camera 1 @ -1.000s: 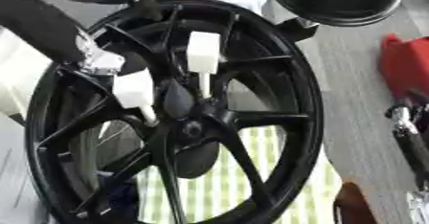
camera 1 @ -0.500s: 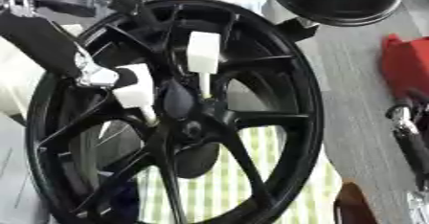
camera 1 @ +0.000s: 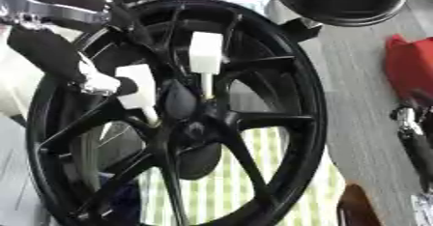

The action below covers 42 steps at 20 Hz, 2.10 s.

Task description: Pull the pin out of the wheel hub.

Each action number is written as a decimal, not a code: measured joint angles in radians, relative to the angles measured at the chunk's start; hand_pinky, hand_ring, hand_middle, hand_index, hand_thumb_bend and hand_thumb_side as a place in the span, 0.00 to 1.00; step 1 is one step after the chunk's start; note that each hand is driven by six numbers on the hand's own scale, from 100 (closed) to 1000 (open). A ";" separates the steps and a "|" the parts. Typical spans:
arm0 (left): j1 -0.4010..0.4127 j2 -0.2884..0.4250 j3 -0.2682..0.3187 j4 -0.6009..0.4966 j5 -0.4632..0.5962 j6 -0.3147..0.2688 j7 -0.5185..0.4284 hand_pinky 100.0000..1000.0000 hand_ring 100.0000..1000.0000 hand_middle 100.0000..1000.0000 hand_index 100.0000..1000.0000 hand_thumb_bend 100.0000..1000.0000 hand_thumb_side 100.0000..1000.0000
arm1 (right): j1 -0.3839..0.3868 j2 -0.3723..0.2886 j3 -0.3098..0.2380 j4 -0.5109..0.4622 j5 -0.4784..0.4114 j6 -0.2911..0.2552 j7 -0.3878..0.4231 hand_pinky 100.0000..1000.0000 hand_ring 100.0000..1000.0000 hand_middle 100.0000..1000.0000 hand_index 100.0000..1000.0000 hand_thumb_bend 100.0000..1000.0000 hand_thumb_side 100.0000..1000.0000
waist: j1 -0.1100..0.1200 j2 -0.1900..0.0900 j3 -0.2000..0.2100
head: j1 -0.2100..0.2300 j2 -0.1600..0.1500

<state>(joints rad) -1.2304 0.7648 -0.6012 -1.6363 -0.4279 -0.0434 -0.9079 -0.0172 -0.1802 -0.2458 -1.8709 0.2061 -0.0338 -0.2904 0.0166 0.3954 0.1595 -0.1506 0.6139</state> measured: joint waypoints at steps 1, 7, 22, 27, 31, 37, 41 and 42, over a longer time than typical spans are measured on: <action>0.001 0.000 -0.001 0.003 -0.004 0.002 0.000 0.94 0.85 0.77 0.92 0.30 0.81 | 0.000 0.000 0.000 0.000 0.000 0.000 0.000 0.71 0.59 0.49 0.84 0.00 0.62 | 0.000 0.000 0.000 | 0.000 0.000; 0.007 -0.010 -0.012 0.018 -0.015 0.004 0.000 0.92 0.83 0.75 0.89 0.30 0.89 | 0.000 0.000 0.000 0.000 0.000 0.000 0.000 0.71 0.59 0.49 0.84 0.00 0.62 | 0.000 0.000 -0.001 | 0.003 0.000; 0.011 -0.029 -0.049 0.051 -0.049 -0.016 0.000 0.91 0.82 0.73 0.87 0.36 0.97 | 0.000 0.000 0.000 0.000 -0.003 0.000 0.000 0.71 0.59 0.49 0.84 0.00 0.62 | -0.004 0.001 -0.003 | 0.010 0.001; 0.012 -0.035 -0.049 0.048 -0.053 -0.031 0.000 0.88 0.78 0.68 0.85 0.30 0.89 | 0.000 0.000 0.000 0.000 -0.006 0.001 -0.001 0.71 0.59 0.49 0.84 0.00 0.62 | -0.004 0.001 -0.003 | 0.011 0.001; 0.013 -0.035 -0.047 0.034 -0.050 -0.026 0.000 0.79 0.66 0.50 0.78 0.15 0.72 | 0.000 0.000 0.000 0.000 -0.006 0.002 -0.002 0.71 0.59 0.49 0.84 0.00 0.63 | -0.004 0.001 -0.003 | 0.012 0.001; 0.017 -0.035 -0.023 0.005 0.006 0.041 -0.001 0.48 0.44 0.35 0.63 0.00 0.52 | 0.000 0.000 0.000 0.001 -0.006 0.008 -0.009 0.71 0.59 0.49 0.84 0.00 0.63 | -0.004 0.001 -0.002 | 0.012 0.001; 0.023 -0.035 -0.022 -0.011 0.054 0.101 0.000 0.40 0.40 0.31 0.55 0.00 0.26 | 0.000 0.000 -0.001 0.001 -0.006 0.011 -0.013 0.71 0.59 0.49 0.84 0.00 0.64 | -0.004 0.001 -0.002 | 0.012 0.001; 0.024 -0.035 -0.021 -0.014 0.067 0.117 0.000 0.38 0.39 0.30 0.53 0.00 0.25 | 0.000 0.000 -0.001 0.001 -0.007 0.012 -0.014 0.71 0.59 0.49 0.84 0.00 0.64 | -0.004 0.001 -0.002 | 0.012 0.001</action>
<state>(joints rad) -1.2064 0.7301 -0.6220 -1.6501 -0.3614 0.0735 -0.9080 -0.0174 -0.1802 -0.2464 -1.8698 0.1996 -0.0216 -0.3043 0.0125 0.3960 0.1579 -0.1390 0.6150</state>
